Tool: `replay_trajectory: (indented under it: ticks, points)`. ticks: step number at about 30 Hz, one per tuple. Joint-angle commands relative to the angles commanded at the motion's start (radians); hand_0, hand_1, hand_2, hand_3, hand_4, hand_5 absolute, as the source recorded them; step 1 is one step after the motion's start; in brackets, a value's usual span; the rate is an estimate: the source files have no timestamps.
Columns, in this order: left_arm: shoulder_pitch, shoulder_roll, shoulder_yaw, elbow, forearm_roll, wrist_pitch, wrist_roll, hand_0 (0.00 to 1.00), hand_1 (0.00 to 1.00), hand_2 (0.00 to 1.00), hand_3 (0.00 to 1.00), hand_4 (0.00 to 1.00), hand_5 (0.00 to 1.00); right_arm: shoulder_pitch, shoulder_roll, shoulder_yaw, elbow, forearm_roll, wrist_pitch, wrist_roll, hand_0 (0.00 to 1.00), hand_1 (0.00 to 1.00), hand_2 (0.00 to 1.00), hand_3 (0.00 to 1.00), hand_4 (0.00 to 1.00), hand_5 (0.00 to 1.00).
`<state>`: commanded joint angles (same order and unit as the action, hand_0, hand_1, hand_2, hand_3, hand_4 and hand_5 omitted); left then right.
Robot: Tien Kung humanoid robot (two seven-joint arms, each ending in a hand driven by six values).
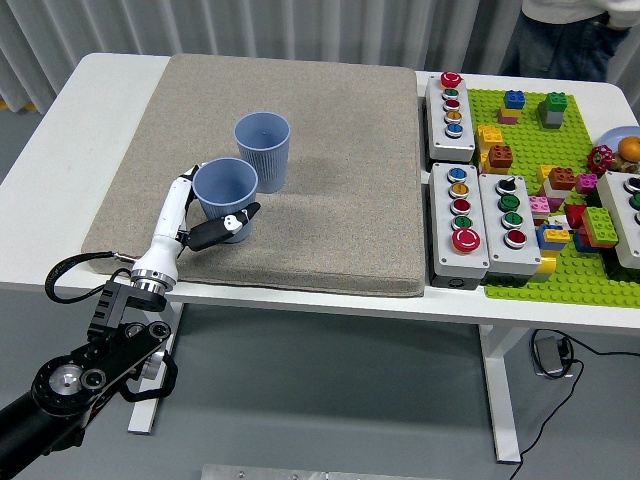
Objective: Pick cup pour cup place
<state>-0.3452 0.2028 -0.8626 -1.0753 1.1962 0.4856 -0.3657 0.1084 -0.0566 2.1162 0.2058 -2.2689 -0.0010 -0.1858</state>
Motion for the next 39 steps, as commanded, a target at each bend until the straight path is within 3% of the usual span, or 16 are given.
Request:
replay_trajectory:
  ticks: [39]
  points:
    - [0.003, 0.001, -0.025, -0.004, 0.034, -0.031, -0.007, 0.634, 0.677, 0.807, 0.845, 0.947, 0.430, 0.005, -0.001, 0.008, 0.000, 0.000, 0.000, 0.000, 0.690, 0.659, 0.602, 0.597, 0.003, 0.282]
